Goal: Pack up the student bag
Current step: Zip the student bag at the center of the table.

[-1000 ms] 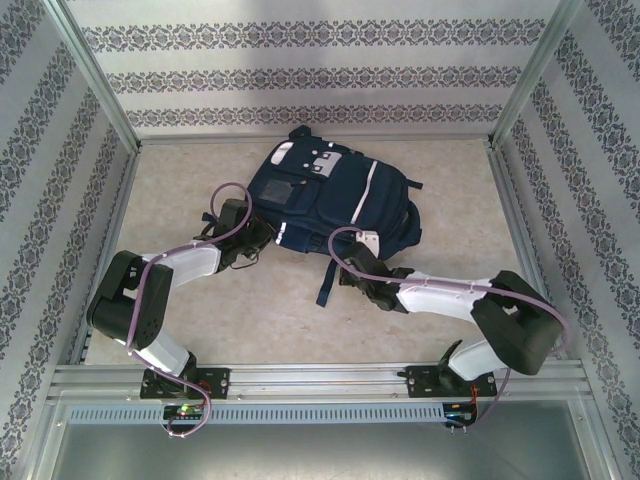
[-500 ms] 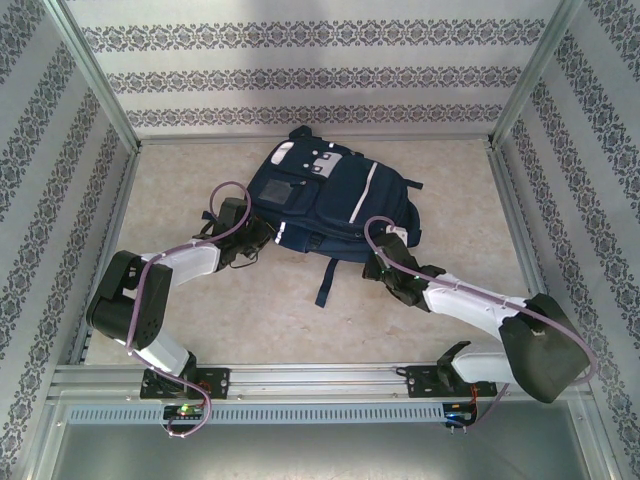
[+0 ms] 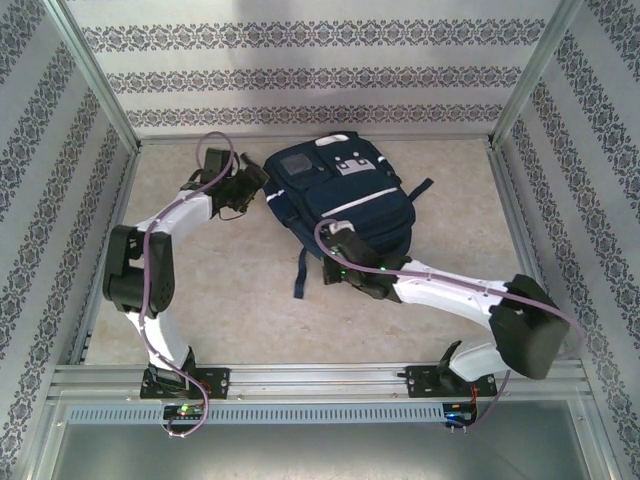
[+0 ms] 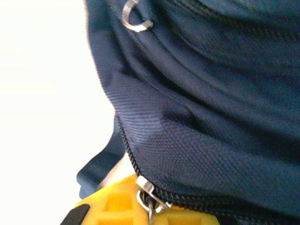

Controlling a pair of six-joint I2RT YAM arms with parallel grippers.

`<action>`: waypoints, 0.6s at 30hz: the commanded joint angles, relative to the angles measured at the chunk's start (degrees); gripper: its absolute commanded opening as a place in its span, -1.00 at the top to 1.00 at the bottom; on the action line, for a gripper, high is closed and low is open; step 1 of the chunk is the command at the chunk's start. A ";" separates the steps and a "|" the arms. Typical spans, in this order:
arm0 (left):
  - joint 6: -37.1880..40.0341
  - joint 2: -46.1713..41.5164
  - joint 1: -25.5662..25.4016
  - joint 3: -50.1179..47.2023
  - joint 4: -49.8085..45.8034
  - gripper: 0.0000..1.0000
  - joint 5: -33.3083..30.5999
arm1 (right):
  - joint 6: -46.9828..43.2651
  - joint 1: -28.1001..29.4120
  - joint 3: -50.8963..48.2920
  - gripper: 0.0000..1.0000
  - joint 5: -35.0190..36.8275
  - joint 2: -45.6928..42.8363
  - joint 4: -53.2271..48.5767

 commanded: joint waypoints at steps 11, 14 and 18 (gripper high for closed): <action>-17.16 -22.03 -0.11 -28.10 7.55 -0.41 8.90 | 6.15 2.57 8.52 1.00 -2.62 9.79 5.60; -19.28 -20.84 -1.45 -30.59 13.02 -0.38 11.14 | 7.56 2.59 6.82 1.00 -2.95 9.90 7.77; -20.68 -18.12 -5.24 -30.84 20.99 -0.35 11.90 | 9.18 2.65 4.69 1.00 -3.23 9.90 10.11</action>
